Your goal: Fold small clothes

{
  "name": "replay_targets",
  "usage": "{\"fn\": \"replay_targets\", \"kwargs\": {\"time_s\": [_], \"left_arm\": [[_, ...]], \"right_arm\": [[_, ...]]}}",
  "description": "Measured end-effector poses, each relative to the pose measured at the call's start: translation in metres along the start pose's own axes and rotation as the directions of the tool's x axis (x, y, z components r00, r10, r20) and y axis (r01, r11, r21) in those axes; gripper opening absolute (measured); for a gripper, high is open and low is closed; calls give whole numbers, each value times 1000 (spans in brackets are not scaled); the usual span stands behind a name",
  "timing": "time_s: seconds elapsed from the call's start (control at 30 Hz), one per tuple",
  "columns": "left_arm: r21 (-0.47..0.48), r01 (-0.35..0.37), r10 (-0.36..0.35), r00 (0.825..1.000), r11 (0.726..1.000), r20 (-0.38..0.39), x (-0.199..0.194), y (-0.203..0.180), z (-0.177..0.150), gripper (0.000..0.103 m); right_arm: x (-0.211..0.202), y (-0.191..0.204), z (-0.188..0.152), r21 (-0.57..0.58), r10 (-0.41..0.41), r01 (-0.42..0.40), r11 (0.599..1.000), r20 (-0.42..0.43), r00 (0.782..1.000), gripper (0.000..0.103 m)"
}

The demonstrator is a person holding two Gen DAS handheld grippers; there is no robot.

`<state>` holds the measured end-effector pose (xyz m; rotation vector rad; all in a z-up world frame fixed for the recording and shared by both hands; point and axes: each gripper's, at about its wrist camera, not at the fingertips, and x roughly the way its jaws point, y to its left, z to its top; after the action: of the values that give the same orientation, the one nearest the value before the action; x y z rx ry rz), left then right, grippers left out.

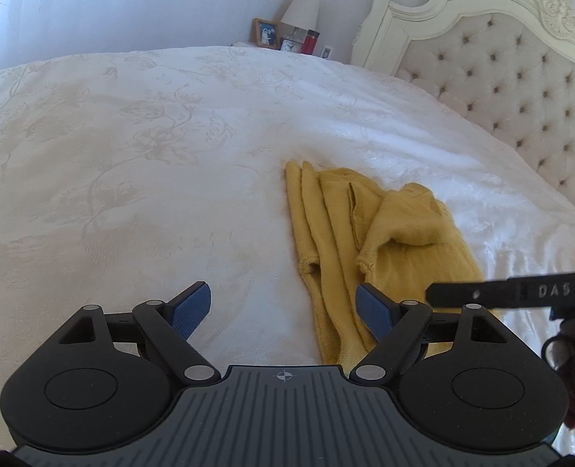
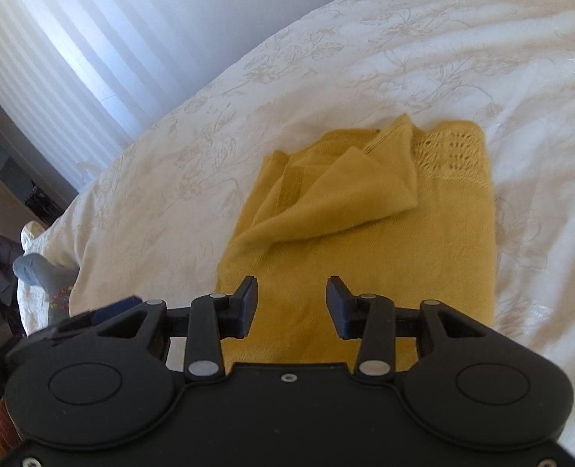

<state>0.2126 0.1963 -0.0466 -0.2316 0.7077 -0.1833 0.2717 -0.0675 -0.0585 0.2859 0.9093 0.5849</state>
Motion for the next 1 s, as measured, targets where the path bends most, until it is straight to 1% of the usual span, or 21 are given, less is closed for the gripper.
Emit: {"fn": "replay_targets", "kwargs": {"time_s": [0.1, 0.17, 0.23, 0.3, 0.4, 0.5, 0.6, 0.73, 0.83, 0.9, 1.0], "left_arm": [[13, 23, -23, 1000, 1000, -1, 2, -5, -2, 81], [17, 32, -32, 999, 999, -2, 4, -7, -3, 81], [17, 39, -39, 999, 999, -1, 7, -9, -4, 81], [13, 47, -47, 999, 999, -4, 9, -10, -5, 81], [5, 52, -52, 999, 999, -1, 10, -10, -7, 81], [8, 71, -71, 997, 997, 11, 9, -14, -8, 81], [44, 94, -95, 995, 995, 13, 8, -23, -10, 81], [106, 123, -123, 992, 987, -5, 9, -39, -18, 81], [124, 142, -139, 990, 982, -28, 13, -46, -22, 81], [128, 153, -149, 988, 980, -37, 15, -48, -25, 81], [133, 176, -171, 984, 975, -44, 16, -50, -27, 81]], "right_arm": [[17, 8, -16, -22, 72, -74, 997, -101, 992, 51], [22, 11, -25, -50, 96, -103, 993, -130, 987, 51], [19, 15, -28, -106, 105, -121, 987, -143, 984, 51], [11, 14, -26, -121, 100, -115, 986, -128, 987, 50], [-7, 1, -18, -91, 67, -73, 993, -65, 996, 51], [-22, -17, -4, -33, 44, -43, 999, 24, 999, 51], [-24, -35, 14, 57, 49, -54, 997, 82, 995, 51], [-10, -49, 37, 128, 34, -49, 991, 113, 993, 51], [5, -55, 57, 170, 18, -38, 985, 120, 993, 51], [18, -51, 72, 162, 13, -32, 986, 119, 993, 51], [37, -35, 93, 87, 6, -16, 996, 111, 994, 51]]}}
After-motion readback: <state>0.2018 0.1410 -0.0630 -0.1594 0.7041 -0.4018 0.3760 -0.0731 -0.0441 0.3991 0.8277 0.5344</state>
